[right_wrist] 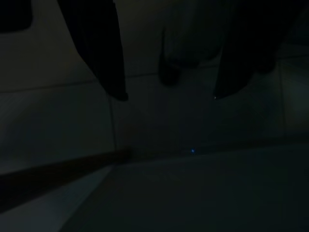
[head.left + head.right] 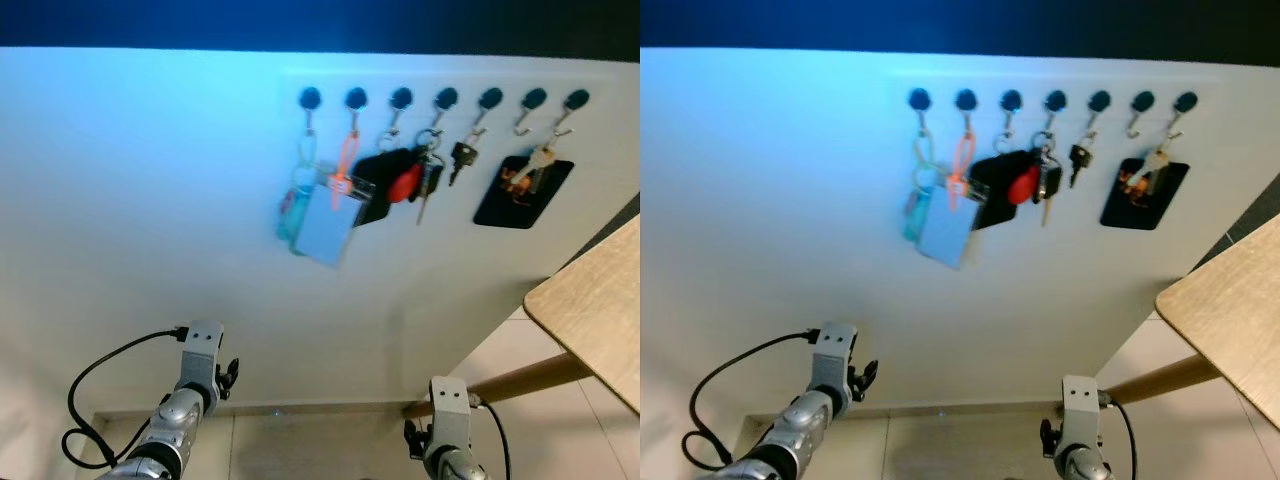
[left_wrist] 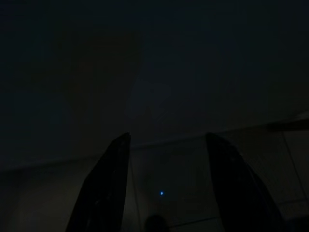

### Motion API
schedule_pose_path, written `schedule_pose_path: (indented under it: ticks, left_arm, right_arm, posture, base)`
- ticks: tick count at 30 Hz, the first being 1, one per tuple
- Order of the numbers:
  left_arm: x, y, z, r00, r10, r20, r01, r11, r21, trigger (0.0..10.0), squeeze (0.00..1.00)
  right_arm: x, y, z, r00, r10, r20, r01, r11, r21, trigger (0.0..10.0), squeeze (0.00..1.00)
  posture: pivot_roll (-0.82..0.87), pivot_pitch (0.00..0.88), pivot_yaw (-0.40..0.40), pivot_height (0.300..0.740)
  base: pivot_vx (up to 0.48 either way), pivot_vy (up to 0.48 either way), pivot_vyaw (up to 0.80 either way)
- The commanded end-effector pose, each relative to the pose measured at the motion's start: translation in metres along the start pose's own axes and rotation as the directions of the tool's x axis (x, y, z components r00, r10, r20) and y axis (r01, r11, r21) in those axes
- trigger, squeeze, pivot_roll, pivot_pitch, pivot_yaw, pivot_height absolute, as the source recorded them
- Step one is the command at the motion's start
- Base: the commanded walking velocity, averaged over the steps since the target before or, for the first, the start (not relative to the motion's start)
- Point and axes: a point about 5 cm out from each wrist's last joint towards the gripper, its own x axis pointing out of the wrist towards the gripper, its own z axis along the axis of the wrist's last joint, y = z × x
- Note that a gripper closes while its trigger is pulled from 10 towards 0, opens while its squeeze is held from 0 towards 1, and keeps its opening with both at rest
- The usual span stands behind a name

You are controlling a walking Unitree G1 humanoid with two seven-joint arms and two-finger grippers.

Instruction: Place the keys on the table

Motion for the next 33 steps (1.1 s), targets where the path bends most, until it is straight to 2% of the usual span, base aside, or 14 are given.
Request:
schedule_pose_path:
  ticks: [1,14,20,21,23,24,25,28,30,31,32,33]
  left_arm:
    - [-0.001,-0.001,-0.004,1.0,-0.005,-0.019,0.005,1.0,-0.003,10.0,0.0]
    - [-0.002,0.0,-0.005,1.0,-0.017,-0.017,0.018,0.999,0.034,10.0,0.0]
    - [-0.004,0.003,0.002,0.997,-0.074,0.033,0.069,0.99,0.12,10.0,0.0]
    - [-0.006,0.002,0.009,0.986,-0.145,0.086,0.13,0.978,0.164,10.0,0.0]
    - [-0.01,-0.001,0.022,0.943,-0.296,0.155,0.252,0.934,0.254,10.0,0.0]
    - [-0.01,-0.001,0.022,0.943,-0.296,0.155,0.252,0.934,0.254,10.0,0.0]
    - [-0.013,-0.001,0.027,0.919,-0.355,0.17,0.297,0.909,0.292,10.0,0.0]
    - [-0.023,0.002,0.056,0.823,-0.498,0.274,0.395,0.847,0.355,10.0,0.0]
    - [-0.032,-0.002,0.072,0.761,-0.578,0.296,0.433,0.791,0.431,10.0,0.0]
    - [-0.048,-0.008,0.091,0.687,-0.648,0.328,0.461,0.739,0.492,10.0,0.0]
    - [-0.048,-0.008,0.091,0.687,-0.648,0.328,0.461,0.739,0.492,10.0,0.0]
    - [-0.059,-0.013,0.102,0.645,-0.677,0.353,0.462,0.714,0.526,10.0,0.0]
  right_arm:
    - [-0.002,-0.005,-0.005,1.0,-0.015,-0.014,0.015,1.0,0.008,10.0,0.0]
    - [-0.002,-0.004,-0.005,1.0,-0.008,-0.016,0.008,1.0,0.0,10.0,0.0]
    - [-0.001,-0.004,-0.003,1.0,-0.009,-0.002,0.009,1.0,-0.012,10.0,0.0]
    - [-0.001,-0.004,0.001,1.0,-0.004,0.022,0.004,1.0,-0.022,10.0,0.0]
    - [0.0,-0.004,0.011,0.997,0.016,0.076,-0.012,0.999,-0.051,10.0,0.0]
    - [0.0,-0.004,0.011,0.997,0.016,0.076,-0.012,0.999,-0.051,10.0,0.0]
    - [0.001,-0.004,0.015,0.994,0.029,0.104,-0.023,0.998,-0.066,10.0,0.0]
    - [0.001,-0.003,0.031,0.976,0.086,0.2,-0.057,0.988,-0.145,10.0,0.0]
    - [-0.001,-0.003,0.039,0.96,0.123,0.251,-0.076,0.979,-0.19,10.0,0.0]
    - [-0.004,-0.001,0.048,0.933,0.175,0.314,-0.097,0.964,-0.249,10.0,0.0]
    - [-0.004,-0.001,0.048,0.933,0.175,0.314,-0.097,0.964,-0.249,10.0,0.0]
    - [-0.006,0.0,0.053,0.916,0.2,0.347,-0.104,0.955,-0.277,10.0,0.0]
  posture:
    - [0.03,0.046,-0.006,0.74]
    - [0.03,0.035,-0.009,0.74]
    - [0.03,0.037,-0.011,0.74]
    - [0.03,0.043,-0.012,0.74]
    - [0.03,0.048,-0.014,0.74]
    - [0.03,0.048,-0.014,0.74]
    - [0.03,0.05,-0.014,0.74]
    - [0.02,0.061,-0.014,0.74]
    - [0.02,0.062,-0.015,0.74]
    - [0.02,0.07,-0.014,0.74]
    - [0.02,0.07,-0.014,0.74]
    - [0.02,0.072,-0.014,0.74]
  base:
    - [0.0,0.0,0.0]
    - [0.0,0.0,0.0]
    - [0.0,0.0,0.0]
    - [0.0,0.0,0.0]
    - [0.0,0.0,0.0]
    - [0.0,0.0,0.0]
    - [0.0,0.0,0.0]
    - [0.0,0.0,0.0]
    - [0.0,0.0,0.0]
    - [0.0,0.0,0.0]
    - [0.0,0.0,0.0]
    - [0.0,0.0,0.0]
